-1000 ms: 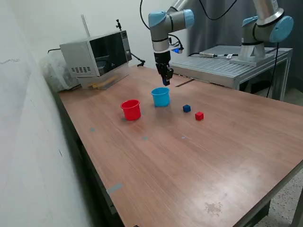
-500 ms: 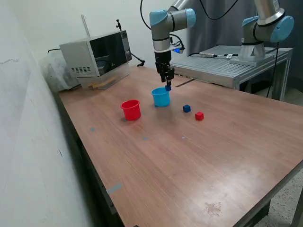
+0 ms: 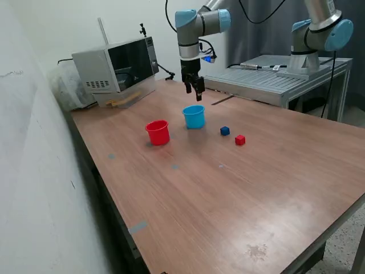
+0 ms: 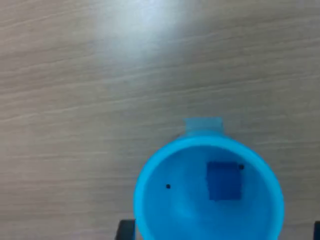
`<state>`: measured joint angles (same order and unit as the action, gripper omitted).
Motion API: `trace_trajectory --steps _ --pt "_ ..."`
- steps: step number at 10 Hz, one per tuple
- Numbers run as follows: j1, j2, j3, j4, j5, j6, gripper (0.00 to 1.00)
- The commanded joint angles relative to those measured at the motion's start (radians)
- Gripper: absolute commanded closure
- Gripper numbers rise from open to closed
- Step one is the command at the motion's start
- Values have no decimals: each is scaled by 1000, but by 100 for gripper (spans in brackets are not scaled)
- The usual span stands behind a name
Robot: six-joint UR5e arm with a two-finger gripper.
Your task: Place red objects in the red bin, and blue objects in the blue bin.
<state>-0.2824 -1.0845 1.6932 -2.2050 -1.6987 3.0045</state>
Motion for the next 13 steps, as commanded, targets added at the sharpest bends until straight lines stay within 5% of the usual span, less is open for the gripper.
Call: trace_trajectory --steps 1,4,7,11,13 --pt "-2 -27 38 8 2 -1 0" --pt "40 -141 126 8 4 2 0" --pt "231 -149 119 -1 7 86 0" --pt "469 53 -119 -2 8 267 0" --pt "496 118 -164 -2 10 298 0"
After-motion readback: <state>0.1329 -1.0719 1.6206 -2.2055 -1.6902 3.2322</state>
